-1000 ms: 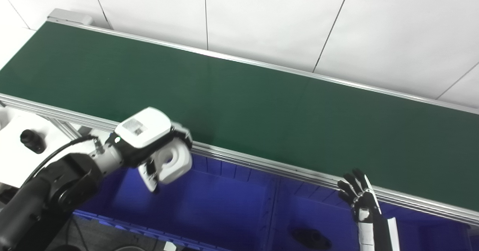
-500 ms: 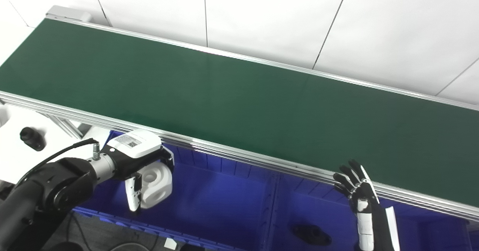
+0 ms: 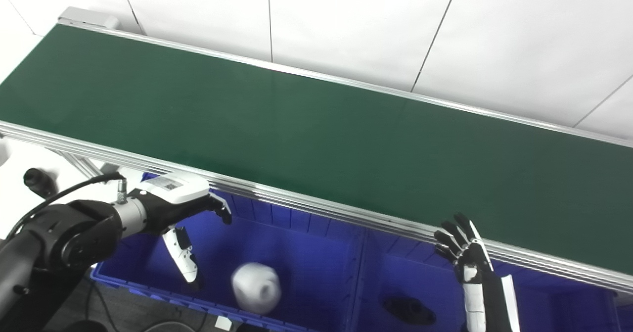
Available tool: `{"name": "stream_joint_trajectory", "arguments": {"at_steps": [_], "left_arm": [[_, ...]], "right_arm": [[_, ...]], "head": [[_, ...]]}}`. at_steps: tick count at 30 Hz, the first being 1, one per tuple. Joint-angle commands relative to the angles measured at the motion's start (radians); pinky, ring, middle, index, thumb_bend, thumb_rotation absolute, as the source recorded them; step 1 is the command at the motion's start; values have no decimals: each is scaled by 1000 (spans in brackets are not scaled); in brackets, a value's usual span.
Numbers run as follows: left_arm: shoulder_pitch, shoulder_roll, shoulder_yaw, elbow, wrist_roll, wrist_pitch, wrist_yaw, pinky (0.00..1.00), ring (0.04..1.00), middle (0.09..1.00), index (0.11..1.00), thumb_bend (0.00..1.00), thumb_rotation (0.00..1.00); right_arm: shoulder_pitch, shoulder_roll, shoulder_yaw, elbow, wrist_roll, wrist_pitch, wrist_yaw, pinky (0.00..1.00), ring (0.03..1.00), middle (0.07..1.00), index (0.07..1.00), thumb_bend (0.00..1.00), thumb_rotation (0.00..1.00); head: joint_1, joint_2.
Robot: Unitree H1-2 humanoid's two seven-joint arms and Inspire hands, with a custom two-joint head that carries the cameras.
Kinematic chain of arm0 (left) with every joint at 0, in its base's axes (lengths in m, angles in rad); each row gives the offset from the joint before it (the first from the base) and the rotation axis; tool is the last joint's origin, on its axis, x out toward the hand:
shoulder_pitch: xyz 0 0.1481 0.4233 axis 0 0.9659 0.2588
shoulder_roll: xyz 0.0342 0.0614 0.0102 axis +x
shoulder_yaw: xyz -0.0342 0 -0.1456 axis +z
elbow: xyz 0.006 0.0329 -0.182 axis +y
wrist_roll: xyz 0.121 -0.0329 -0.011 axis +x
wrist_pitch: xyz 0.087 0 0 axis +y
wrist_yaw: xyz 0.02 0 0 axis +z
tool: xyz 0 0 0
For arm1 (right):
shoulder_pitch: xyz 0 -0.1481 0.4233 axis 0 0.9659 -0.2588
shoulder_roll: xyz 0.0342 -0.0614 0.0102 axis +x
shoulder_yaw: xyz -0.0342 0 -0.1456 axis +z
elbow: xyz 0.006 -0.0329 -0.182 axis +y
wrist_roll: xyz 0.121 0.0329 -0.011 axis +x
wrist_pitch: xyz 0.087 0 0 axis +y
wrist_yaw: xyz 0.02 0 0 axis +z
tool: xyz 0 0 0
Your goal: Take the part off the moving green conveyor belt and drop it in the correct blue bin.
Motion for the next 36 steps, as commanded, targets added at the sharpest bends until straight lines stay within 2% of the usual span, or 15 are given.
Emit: {"name": "stream_joint_trajectory", "arguments": {"at_steps": [1, 5, 8, 9, 13, 14, 15, 18, 19, 24, 26, 27, 29, 33, 36], "left_arm": [[4, -18, 37, -38, -48, -34, 93, 687, 769, 768, 711, 885, 335], [42, -107, 70, -58, -112, -103, 253, 559, 674, 701, 663, 808, 248], [84, -211, 76, -107, -144, -87, 329, 520, 644, 697, 669, 760, 254], [93, -228, 78, -112, -153, -87, 343, 519, 644, 701, 673, 756, 259], [162, -356, 66, -151, -214, -24, 380, 537, 669, 731, 699, 723, 280], [183, -380, 60, -155, -229, -18, 391, 540, 674, 737, 705, 712, 283], [205, -409, 46, -161, -235, -13, 401, 552, 683, 744, 714, 698, 273], [243, -463, 21, -160, -254, -5, 422, 626, 735, 778, 745, 645, 248], [250, -479, 13, -156, -254, 2, 428, 629, 737, 779, 746, 643, 248], [261, -530, 5, -116, -288, 21, 465, 686, 789, 820, 786, 617, 250], [261, -556, 16, -103, -335, 49, 482, 772, 835, 857, 815, 576, 259], [262, -567, 27, -99, -362, 70, 489, 780, 839, 860, 817, 572, 259], [265, -582, 51, -83, -425, 92, 505, 812, 859, 882, 860, 519, 340], [261, -566, 90, -18, -527, 86, 513, 793, 844, 888, 894, 452, 465], [252, -540, 106, 38, -576, 81, 513, 798, 857, 898, 905, 447, 502]], "right_arm": [[12, 6, 6, -36, -3, -17, 0, 796, 841, 877, 940, 745, 1000], [16, 17, 13, -31, -15, -22, -7, 794, 842, 877, 940, 739, 1000], [17, 33, 21, -18, -44, -37, -22, 774, 830, 873, 932, 728, 1000], [17, 39, 25, -15, -54, -41, -26, 766, 826, 870, 930, 727, 1000], [16, 69, 48, 12, -92, -52, -47, 764, 820, 868, 922, 732, 1000], [16, 79, 56, 19, -103, -54, -54, 766, 820, 868, 921, 735, 1000], [17, 86, 62, 24, -108, -54, -59, 769, 821, 869, 920, 735, 1000], [14, 116, 87, 39, -124, -53, -76, 796, 828, 868, 912, 736, 1000], [12, 122, 95, 44, -127, -55, -82, 797, 828, 868, 912, 736, 1000], [-8, 164, 133, 81, -159, -72, -113, 797, 831, 868, 905, 726, 989], [-16, 175, 148, 95, -168, -80, -128, 796, 831, 871, 903, 714, 981], [-19, 180, 156, 103, -181, -86, -140, 796, 831, 872, 903, 714, 981], [-27, 190, 169, 120, -213, -92, -164, 783, 825, 869, 901, 712, 988], [-37, 209, 188, 141, -250, -80, -200, 793, 836, 877, 897, 738, 998], [-51, 218, 199, 165, -270, -83, -224, 789, 839, 881, 898, 732, 1000]], "head": [[-9, 1], [-71, -1], [-134, -6], [-148, -7], [-244, -19], [-285, -24], [-285, -24], [-360, -33], [-360, -33], [-454, -45], [-494, -50], [-512, -52], [-567, -59], [-636, -65], [-682, -68]]}}
